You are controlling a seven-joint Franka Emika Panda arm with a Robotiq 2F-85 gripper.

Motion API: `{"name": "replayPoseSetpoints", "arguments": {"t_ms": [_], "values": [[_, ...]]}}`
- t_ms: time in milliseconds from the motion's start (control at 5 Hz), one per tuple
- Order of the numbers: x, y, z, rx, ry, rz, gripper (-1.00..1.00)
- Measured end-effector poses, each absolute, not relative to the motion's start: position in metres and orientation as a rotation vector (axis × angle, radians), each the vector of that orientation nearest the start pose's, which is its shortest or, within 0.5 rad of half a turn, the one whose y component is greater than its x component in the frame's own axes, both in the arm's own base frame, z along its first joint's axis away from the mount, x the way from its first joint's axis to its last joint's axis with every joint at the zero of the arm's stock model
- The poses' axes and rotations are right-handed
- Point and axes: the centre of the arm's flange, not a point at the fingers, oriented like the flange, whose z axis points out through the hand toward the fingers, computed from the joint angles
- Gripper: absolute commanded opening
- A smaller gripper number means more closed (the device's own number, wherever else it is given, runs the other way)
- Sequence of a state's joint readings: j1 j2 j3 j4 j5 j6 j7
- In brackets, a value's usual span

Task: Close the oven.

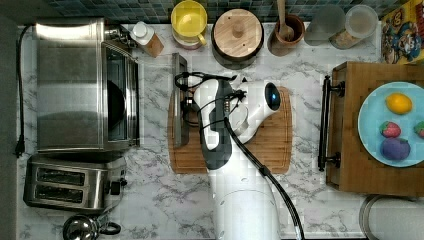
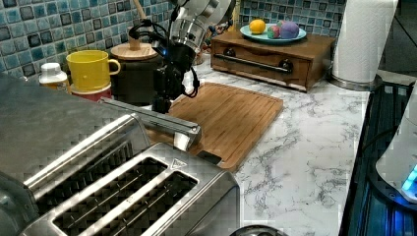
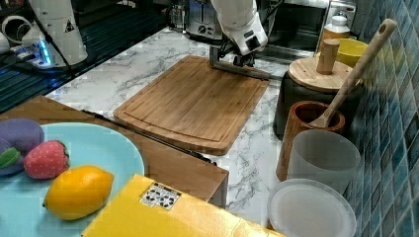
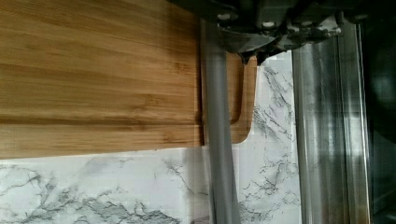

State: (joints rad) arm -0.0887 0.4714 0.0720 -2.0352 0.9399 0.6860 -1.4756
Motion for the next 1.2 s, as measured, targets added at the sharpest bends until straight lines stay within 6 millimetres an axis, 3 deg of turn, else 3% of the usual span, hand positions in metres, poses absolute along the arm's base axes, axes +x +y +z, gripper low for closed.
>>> {"name": "replayPoseSetpoints", "arguments": {"t_ms": [800, 1200], "values": [[0.576, 0.012, 0.202, -2.398, 0.107, -0.032, -1.0], [0.579, 0.036, 0.25, -2.506, 0.021, -0.065, -1.0]]}}
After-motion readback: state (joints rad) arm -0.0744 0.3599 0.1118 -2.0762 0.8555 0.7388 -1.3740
